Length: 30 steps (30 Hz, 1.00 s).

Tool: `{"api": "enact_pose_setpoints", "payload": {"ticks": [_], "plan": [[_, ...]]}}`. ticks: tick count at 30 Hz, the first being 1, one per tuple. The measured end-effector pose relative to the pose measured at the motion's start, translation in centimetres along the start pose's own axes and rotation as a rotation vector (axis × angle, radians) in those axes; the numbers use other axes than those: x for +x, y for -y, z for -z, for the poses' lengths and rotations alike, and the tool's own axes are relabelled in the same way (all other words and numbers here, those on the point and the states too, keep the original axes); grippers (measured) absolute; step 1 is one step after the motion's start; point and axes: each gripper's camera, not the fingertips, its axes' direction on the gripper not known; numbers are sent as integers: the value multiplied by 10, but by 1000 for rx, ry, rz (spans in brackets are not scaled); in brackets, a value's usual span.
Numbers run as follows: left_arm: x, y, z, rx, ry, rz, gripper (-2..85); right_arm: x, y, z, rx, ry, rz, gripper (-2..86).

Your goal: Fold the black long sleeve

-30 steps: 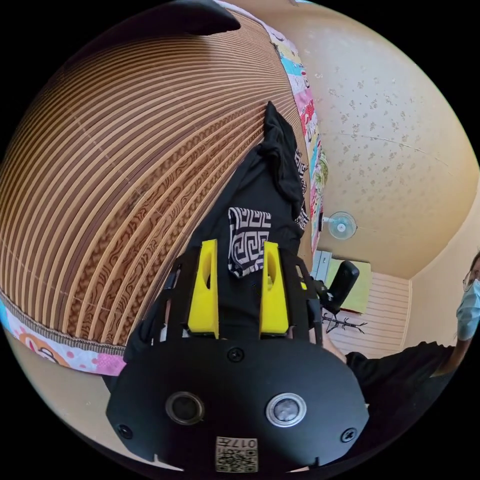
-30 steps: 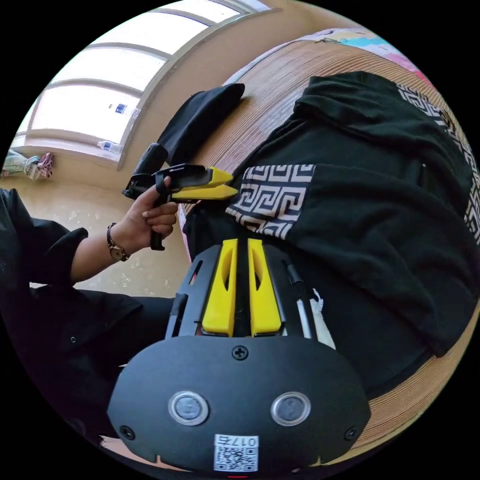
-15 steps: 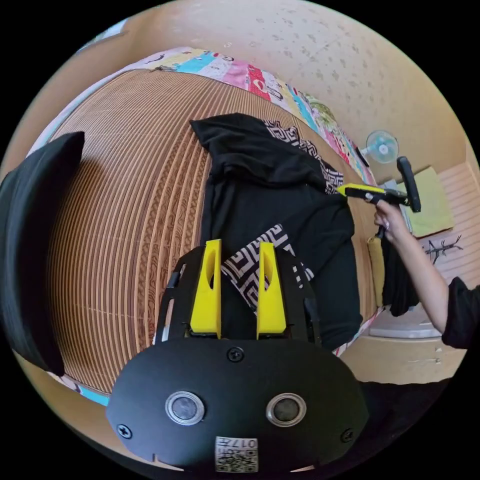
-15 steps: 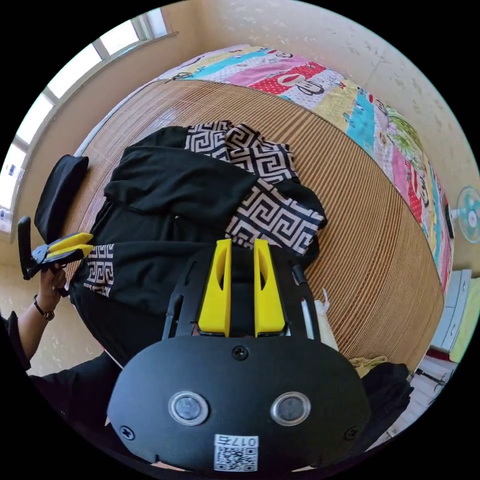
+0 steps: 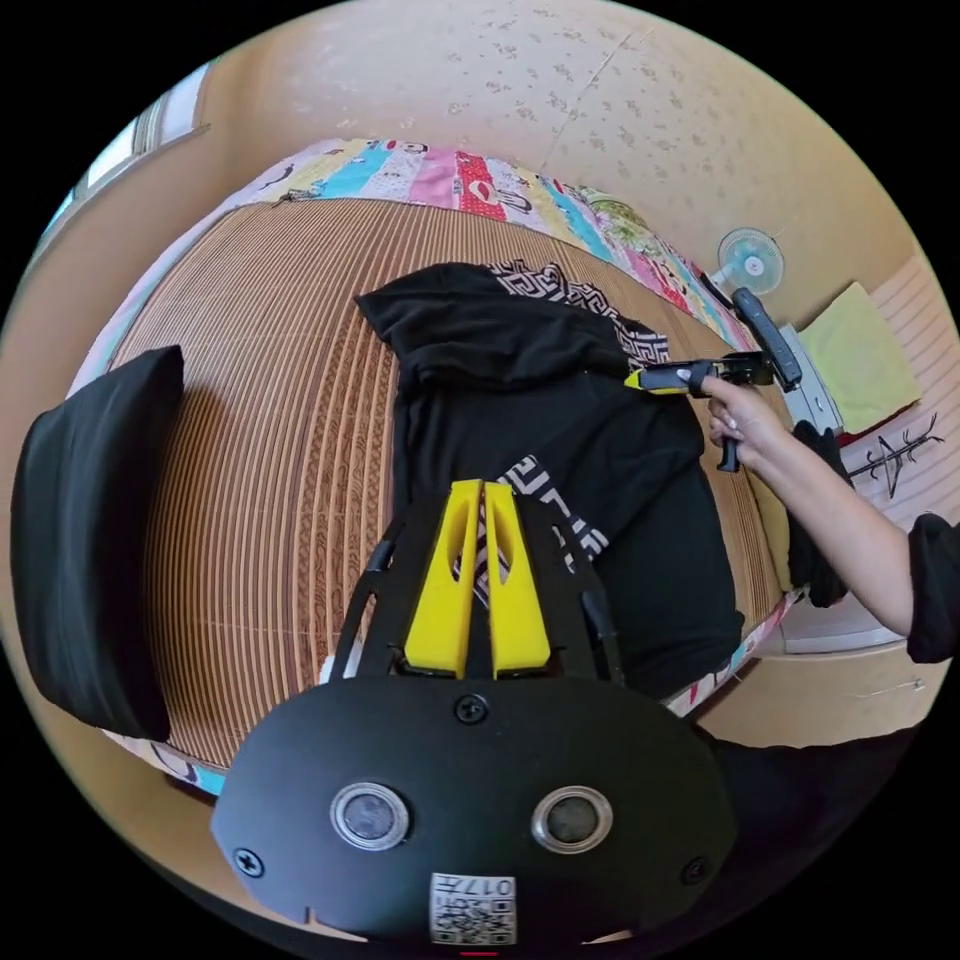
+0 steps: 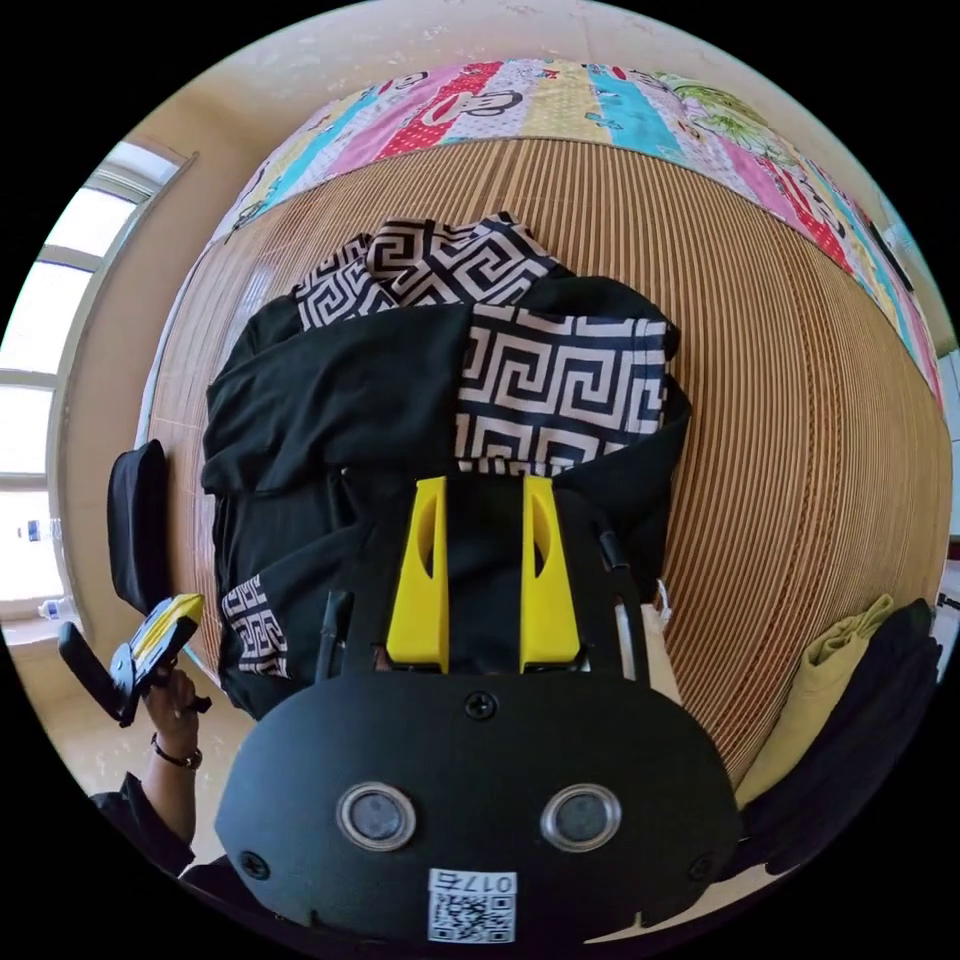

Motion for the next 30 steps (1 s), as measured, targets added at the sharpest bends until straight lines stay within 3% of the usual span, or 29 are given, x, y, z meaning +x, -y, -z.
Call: {"api": "enact_pose_setpoints", "payload": {"ticks": [3, 6, 9, 13, 18, 23, 30], "plan": [[8, 8, -20, -79, -12, -79, 69, 3, -5, 2, 4, 1, 9, 71], [17, 7, -52, -215, 78, -185, 83, 18, -12, 11, 38, 141, 7, 27], [25, 0, -52, -192, 96, -230, 72, 29, -25, 22, 95, 180, -11, 15], [21, -8, -38, -156, 30, -140, 13, 32, -50, 37, 196, 171, 16, 8], [22, -12, 1, -60, -39, -71, -1, 43, -73, 60, 294, 209, -31, 7], [27, 6, 50, 30, -122, -96, -4, 57, -76, 61, 249, 248, -35, 12], [43, 19, 91, 110, -168, -181, -5, 99, -75, 68, 287, 303, -217, 48]]}}
